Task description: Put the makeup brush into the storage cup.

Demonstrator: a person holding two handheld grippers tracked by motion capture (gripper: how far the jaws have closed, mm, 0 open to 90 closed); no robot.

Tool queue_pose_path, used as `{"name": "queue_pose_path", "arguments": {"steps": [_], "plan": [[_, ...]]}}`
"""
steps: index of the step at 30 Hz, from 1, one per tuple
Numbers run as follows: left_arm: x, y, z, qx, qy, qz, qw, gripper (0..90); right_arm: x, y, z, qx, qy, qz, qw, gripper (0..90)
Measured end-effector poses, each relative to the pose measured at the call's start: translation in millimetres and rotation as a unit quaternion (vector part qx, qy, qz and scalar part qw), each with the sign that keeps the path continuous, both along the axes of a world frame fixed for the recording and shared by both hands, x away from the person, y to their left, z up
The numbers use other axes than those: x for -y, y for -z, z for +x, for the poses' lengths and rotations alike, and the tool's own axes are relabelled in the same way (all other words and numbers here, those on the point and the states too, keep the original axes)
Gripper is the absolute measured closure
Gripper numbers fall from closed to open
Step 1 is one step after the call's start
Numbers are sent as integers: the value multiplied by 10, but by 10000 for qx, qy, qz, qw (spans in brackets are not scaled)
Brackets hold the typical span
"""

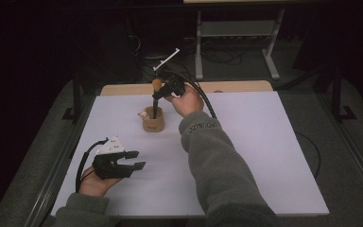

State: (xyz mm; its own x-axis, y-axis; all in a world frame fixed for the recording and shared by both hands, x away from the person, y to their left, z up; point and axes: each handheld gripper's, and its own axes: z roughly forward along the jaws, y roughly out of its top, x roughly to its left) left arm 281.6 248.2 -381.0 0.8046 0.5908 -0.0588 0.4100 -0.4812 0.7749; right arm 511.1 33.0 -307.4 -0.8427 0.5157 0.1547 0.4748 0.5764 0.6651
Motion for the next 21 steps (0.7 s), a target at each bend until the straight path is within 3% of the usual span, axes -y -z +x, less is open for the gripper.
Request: {"name": "queue_pose_path", "arguments": {"steps": [14, 21], "plan": [[0, 4, 4, 15, 21, 23, 10000, 504, -30, 244, -7, -157, 39, 11, 9999, 713], [10, 10, 5, 5, 25, 35, 10000, 503, 41, 309, -6, -151, 68, 201, 9997, 710]]}}
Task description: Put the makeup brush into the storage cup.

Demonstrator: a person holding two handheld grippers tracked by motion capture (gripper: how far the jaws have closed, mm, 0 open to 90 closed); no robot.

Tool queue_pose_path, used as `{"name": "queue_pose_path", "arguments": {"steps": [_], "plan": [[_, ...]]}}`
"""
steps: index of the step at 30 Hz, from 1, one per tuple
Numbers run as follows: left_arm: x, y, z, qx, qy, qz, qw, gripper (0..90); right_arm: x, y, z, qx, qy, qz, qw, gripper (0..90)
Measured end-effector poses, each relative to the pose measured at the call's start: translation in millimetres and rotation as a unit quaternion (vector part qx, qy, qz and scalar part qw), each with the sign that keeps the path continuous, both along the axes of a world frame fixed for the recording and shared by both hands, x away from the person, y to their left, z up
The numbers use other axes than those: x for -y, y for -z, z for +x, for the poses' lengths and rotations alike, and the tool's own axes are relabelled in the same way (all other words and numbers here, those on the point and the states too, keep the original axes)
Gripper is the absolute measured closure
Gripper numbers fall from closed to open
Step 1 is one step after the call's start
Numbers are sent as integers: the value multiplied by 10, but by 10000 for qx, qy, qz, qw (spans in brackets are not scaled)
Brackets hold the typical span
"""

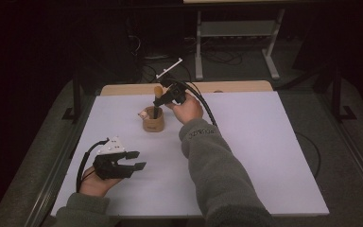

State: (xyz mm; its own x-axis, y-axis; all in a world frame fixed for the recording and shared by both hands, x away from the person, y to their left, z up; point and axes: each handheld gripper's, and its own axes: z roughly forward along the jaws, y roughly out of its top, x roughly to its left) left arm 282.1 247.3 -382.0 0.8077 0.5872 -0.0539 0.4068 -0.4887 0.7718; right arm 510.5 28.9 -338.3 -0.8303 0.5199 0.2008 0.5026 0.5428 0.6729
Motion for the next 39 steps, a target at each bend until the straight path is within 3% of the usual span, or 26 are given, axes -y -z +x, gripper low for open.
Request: {"name": "queue_pose_path", "arguments": {"steps": [2, 12, 13, 15, 25, 29, 39], "plan": [[-1, 1, 0, 2, 1, 0, 10000, 503, 17, -1, -13, -118, 73, 21, 9999, 705], [17, 13, 6, -13, 27, 4, 10000, 503, 146, 47, -44, -240, 118, 163, 9995, 681], [20, 13, 5, -20, 21, 3, 10000, 503, 161, 56, -41, -136, 72, 158, 9998, 682], [20, 13, 8, -5, 43, 14, 10000, 502, 161, 61, -60, -158, 81, 168, 9997, 674], [21, 15, 11, 15, 55, 34, 10000, 500, 215, 79, -105, -154, 112, 163, 9997, 490], [19, 17, 12, 3, 42, 39, 10000, 497, 252, 86, -138, -215, 181, 264, 9993, 421], [39, 25, 8, -31, 26, 28, 10000, 493, 362, 127, -214, -146, 198, 263, 9994, 396]]}}
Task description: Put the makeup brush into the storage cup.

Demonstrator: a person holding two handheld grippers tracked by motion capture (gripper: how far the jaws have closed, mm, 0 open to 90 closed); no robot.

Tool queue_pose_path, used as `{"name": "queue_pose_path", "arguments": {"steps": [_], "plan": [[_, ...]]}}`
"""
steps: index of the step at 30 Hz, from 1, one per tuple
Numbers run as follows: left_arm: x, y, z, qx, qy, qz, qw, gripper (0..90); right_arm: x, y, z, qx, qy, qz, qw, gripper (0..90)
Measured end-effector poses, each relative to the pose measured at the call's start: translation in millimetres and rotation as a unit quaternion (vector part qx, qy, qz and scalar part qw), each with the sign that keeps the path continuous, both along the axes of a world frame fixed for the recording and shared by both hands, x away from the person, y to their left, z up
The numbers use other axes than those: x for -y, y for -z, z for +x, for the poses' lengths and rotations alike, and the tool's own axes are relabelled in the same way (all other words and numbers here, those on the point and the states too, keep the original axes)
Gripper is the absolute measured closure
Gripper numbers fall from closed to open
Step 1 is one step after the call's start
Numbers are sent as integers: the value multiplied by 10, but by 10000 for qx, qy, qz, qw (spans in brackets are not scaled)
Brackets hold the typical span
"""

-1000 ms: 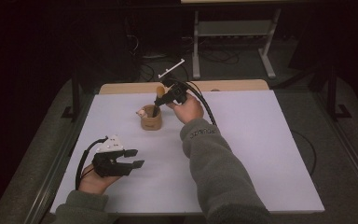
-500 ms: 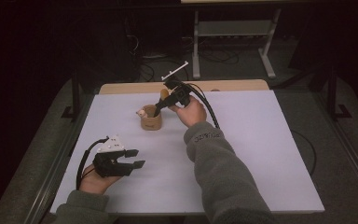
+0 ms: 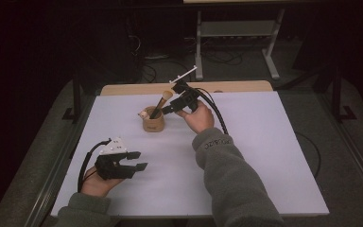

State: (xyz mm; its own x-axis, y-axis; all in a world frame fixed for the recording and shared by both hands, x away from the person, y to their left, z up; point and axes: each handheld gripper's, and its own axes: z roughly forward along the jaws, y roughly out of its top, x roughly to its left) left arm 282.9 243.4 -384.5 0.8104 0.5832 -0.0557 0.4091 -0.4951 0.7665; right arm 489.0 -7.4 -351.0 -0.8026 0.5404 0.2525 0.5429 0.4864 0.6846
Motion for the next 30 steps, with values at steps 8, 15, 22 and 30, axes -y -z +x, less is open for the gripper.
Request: {"name": "queue_pose_path", "arguments": {"steps": [8, 15, 22, 30], "plan": [[-4, 5, 2, 9, 6, 18, 10000, 490, 113, -20, -66, 55, -2, 18, 10000, 391], [-3, 7, 4, 1, -26, 39, 10000, 480, 256, -45, -155, 47, 72, 78, 9999, 386], [4, 13, 5, -5, -57, 25, 10000, 470, 445, -21, -260, 111, 114, 193, 9997, 381], [0, 18, 8, -10, -76, 37, 10000, 466, 631, 21, -367, 92, 195, 229, 9995, 368]]}}
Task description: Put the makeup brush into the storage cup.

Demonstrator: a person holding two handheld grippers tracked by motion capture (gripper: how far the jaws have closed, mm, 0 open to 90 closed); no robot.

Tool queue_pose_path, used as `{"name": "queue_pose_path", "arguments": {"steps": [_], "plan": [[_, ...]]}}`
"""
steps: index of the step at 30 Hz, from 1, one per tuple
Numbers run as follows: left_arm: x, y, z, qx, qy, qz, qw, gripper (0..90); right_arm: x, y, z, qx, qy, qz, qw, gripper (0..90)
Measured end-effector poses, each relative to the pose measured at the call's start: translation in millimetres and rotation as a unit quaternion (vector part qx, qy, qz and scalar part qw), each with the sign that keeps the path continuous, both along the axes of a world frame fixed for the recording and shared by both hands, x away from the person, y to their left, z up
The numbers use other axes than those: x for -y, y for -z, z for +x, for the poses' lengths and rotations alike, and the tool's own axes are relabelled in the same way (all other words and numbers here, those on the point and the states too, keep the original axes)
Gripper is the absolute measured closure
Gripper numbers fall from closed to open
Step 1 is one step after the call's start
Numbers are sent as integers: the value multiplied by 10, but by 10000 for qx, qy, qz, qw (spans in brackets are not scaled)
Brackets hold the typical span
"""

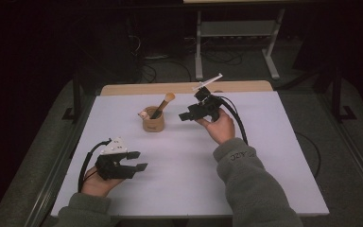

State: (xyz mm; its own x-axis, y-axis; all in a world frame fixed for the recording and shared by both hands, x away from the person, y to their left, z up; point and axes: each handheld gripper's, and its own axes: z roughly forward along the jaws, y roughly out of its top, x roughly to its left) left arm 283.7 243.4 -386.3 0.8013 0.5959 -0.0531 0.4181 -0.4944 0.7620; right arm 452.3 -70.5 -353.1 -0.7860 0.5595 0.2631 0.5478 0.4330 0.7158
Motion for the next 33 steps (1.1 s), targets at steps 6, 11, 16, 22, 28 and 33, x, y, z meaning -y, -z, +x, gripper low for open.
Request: {"name": "queue_pose_path", "arguments": {"steps": [6, 11, 16, 22, 28, 33], "plan": [[-8, -5, 3, 22, 15, 60, 10000, 458, 126, 31, -80, 65, 25, -21, 10000, 348], [-14, -7, 4, 27, 14, 88, 10000, 448, 219, 48, -162, 58, 52, -1, 10000, 334], [-17, -10, 5, 21, -20, 43, 10000, 437, 343, 81, -269, 94, 87, 42, 9999, 325], [-13, -3, 8, 11, -44, 24, 10000, 421, 510, 159, -404, 91, 197, 2, 9998, 313], [-13, 4, 8, 19, -69, 19, 10000, 409, 666, 212, -512, 110, 270, -54, 9996, 306], [-28, -1, 12, 12, -56, 92, 9999, 399, 747, 209, -610, 162, 279, -69, 9995, 300]]}}
